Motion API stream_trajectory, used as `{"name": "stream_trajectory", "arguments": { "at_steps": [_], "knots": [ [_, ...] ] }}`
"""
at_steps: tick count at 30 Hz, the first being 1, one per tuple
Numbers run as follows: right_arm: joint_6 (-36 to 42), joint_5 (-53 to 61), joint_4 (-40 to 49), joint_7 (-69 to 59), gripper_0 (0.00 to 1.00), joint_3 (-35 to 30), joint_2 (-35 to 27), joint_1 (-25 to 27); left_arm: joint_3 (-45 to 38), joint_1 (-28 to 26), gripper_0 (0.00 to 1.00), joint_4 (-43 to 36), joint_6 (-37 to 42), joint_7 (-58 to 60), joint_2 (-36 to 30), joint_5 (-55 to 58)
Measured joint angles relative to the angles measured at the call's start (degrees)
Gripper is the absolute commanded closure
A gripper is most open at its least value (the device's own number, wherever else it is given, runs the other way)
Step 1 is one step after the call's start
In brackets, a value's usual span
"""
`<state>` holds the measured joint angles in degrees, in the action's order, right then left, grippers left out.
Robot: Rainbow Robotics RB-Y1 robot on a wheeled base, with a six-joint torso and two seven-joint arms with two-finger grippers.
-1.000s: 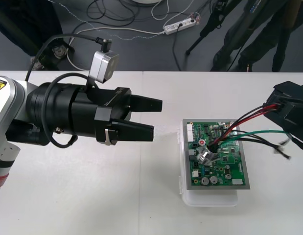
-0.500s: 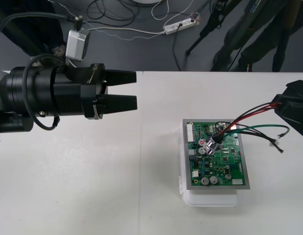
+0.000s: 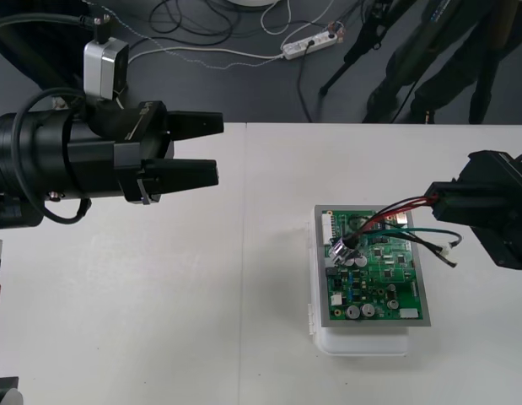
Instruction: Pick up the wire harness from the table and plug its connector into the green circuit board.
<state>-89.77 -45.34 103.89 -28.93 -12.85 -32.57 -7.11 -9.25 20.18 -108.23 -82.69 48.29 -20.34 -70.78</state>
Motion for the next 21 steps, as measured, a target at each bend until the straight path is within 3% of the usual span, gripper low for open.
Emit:
{"name": "stream_trajectory", "arguments": {
  "at_steps": [13,21],
  "knots": [
    [3.3,-3.6,6.2,0.1,1.00,-0.4,1.1,0.0,-4.3,0.0,0.00,-2.4,-5.1,-4.0,6.8,-3.9],
    [7.4,-8.0,10.3,2.8,1.00,-0.4,1.9,0.0,-4.3,0.0,0.00,-2.5,-5.4,-13.5,9.7,-4.4]
  ]
}}
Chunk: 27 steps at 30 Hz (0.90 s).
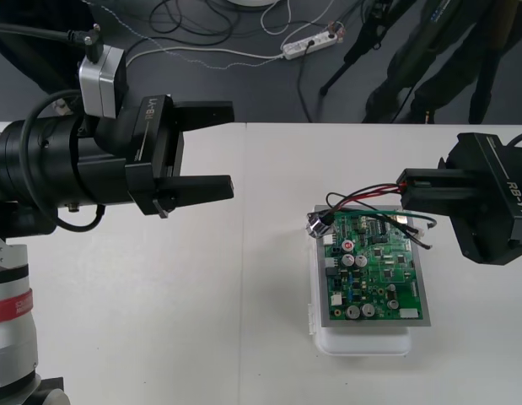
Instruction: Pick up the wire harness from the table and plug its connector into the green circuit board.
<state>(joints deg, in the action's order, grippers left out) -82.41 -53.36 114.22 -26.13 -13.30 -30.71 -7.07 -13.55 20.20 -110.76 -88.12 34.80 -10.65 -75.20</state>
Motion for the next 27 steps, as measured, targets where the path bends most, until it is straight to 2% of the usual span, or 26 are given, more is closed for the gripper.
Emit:
{"name": "stream_trajectory", "arguments": {
  "at_steps": [12,27],
  "knots": [
    [6.8,-7.1,6.1,0.4,1.00,0.3,4.4,0.0,0.2,1.7,0.00,-0.1,-0.1,-1.5,2.1,-1.7],
    [13.5,-8.1,8.9,3.5,1.00,5.7,4.6,0.1,2.6,5.7,0.00,-0.1,-0.1,-1.5,2.2,-4.5]
  ]
}}
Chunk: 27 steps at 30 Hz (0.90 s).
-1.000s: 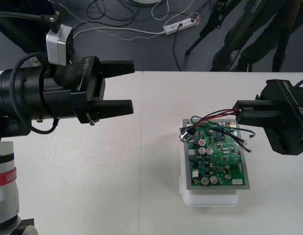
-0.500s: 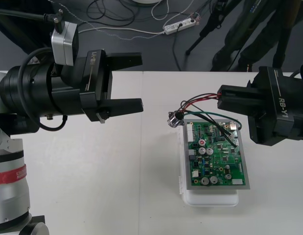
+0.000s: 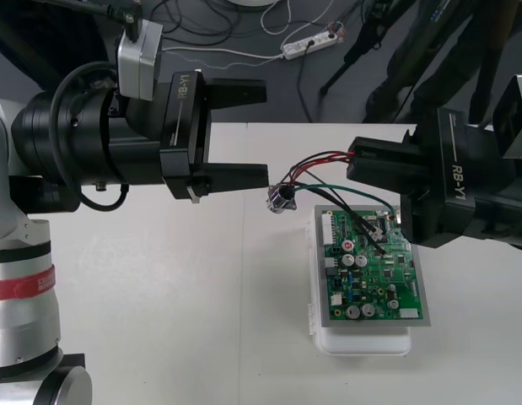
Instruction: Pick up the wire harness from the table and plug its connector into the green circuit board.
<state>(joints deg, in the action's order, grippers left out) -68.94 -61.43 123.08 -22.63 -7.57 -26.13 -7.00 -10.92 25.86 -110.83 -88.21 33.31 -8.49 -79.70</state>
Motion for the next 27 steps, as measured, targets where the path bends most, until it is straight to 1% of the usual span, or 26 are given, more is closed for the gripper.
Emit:
{"name": "stream_trajectory", "arguments": {
  "at_steps": [7,14,27],
  "knots": [
    [0.4,-1.5,0.1,0.5,1.00,1.7,0.3,0.0,1.8,0.2,0.00,0.2,0.0,0.0,0.0,0.1],
    [0.5,-1.9,0.1,0.5,1.00,2.8,0.5,0.0,4.8,0.3,0.00,3.4,0.0,0.0,0.0,1.8],
    [0.5,-1.9,0.2,2.5,1.00,3.6,0.5,0.0,8.1,0.6,0.00,3.5,-0.1,0.0,0.0,2.6]
  ]
}}
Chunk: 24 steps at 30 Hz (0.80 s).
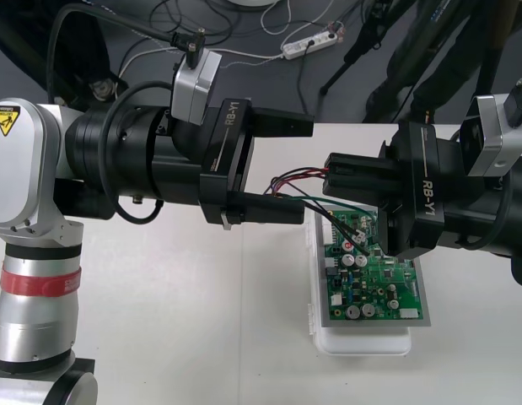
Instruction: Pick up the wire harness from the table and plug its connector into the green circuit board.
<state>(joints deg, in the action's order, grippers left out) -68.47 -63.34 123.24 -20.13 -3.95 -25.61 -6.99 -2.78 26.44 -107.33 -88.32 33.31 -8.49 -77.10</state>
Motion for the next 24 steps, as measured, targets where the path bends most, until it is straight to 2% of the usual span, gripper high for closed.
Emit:
{"name": "stream_trajectory", "arguments": {
  "at_steps": [24],
  "knots": [
    [0.0,0.2,0.0,0.0,1.00,0.0,0.0,0.0,1.8,1.0,0.00,0.0,0.0,0.0,0.0,0.2]
  ]
}}
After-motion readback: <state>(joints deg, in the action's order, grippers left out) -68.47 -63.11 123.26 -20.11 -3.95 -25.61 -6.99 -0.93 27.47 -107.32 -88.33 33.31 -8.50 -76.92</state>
